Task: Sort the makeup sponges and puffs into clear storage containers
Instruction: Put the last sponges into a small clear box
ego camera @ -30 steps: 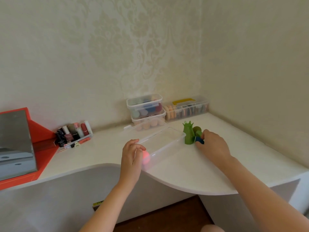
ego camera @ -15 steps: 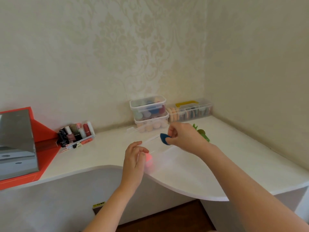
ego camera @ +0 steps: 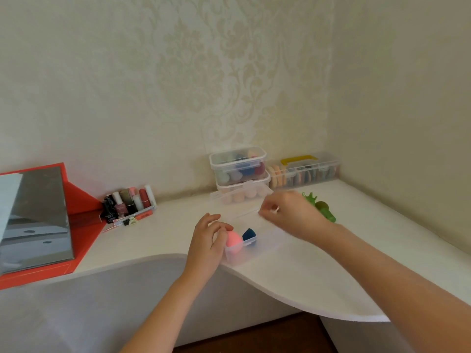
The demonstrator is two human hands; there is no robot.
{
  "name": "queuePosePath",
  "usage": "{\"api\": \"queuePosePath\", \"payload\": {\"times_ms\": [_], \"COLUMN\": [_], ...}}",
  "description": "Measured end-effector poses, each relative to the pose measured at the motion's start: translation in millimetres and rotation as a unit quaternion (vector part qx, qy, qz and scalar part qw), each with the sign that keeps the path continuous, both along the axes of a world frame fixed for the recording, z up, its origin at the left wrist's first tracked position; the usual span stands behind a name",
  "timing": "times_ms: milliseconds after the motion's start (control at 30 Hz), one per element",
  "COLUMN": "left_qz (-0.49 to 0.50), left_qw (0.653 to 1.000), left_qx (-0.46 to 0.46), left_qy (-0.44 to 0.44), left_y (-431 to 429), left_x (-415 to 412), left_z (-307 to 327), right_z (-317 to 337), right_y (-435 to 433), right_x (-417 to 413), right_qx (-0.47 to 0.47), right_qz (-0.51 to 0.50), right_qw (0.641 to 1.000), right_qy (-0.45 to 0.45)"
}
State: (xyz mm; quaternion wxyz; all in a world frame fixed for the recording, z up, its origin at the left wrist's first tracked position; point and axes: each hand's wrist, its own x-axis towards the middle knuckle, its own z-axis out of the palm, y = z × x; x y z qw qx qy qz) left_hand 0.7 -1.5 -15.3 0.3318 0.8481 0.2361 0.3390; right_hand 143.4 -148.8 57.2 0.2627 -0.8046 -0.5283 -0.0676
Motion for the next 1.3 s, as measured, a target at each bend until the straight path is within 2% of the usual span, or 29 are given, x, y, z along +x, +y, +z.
{"api": "queuePosePath", "payload": {"times_ms": [67,100,133,233,333,500,567,633,667,733,800,933,967,1067,1200,1300], "left_qz": [0.01,0.013,0.014,0.013,0.011,-0.028,-0.051,-0.067,-0.071,-0.081,-0.102,-0.122,-0.118,-0.114,-0.189,-0.22], "left_qw": [1.0,0.999,0.999,0.999,1.0,0.998,0.997,0.996,0.995,0.994,0.991,0.976,0.975,0.982,0.973,0.956], "left_qx": [0.013,0.022,0.03,0.024,0.021,0.051,0.061,0.06,0.058,0.055,0.053,0.084,0.087,0.024,-0.09,-0.157], "left_qy": [0.017,0.025,0.03,0.024,0.0,-0.02,-0.006,0.021,0.033,0.048,0.067,0.158,0.165,0.147,0.1,0.115], "left_y": [6.6,9.2,11.0,10.5,5.5,-20.7,-36.5,-50.6,-57.2,-70.4,-84.1,-114.1,-119.6,-127.4,-131.2,-131.6], "left_x": [0.3,0.6,1.0,0.5,3.0,27.6,42.4,58.3,66.6,83.1,99.9,127.5,132.0,139.4,135.0,128.3], "left_z": [3.4,5.6,8.4,24.0,40.9,59.7,64.6,67.0,67.9,70.3,71.3,68.7,67.7,65.4,60.8,57.3], "right_z": [5.8,6.1,5.0,-7.7,-29.0,-45.4,-46.2,-42.3,-38.9,-28.8,-23.2,-18.8,-16.6,-15.8,-14.0,-14.3], "right_y": [-16.1,-23.1,-29.7,-43.8,-47.2,-34.4,-33.6,-36.5,-40.0,-48.5,-55.2,-61.7,-63.5,-65.8,-69.2,-69.8], "right_x": [20.8,34.3,47.5,76.6,92.7,99.3,99.9,101.0,102.3,98.3,91.6,83.9,82.1,82.8,82.1,78.2], "right_qx": [0.159,0.202,0.207,0.106,0.064,0.061,0.087,0.175,0.237,0.326,0.351,0.379,0.38,0.361,0.306,0.288], "right_qz": [-0.014,-0.03,-0.044,-0.067,-0.074,-0.059,-0.069,-0.089,-0.085,-0.019,0.049,0.089,0.093,0.106,0.133,0.143], "right_qw": [0.987,0.979,0.977,0.983,0.976,0.981,0.978,0.953,0.926,0.849,0.794,0.734,0.725,0.741,0.739,0.704], "right_qy": [0.001,0.008,0.026,0.133,0.195,0.174,0.176,0.229,0.281,0.415,0.494,0.556,0.567,0.556,0.586,0.633]}}
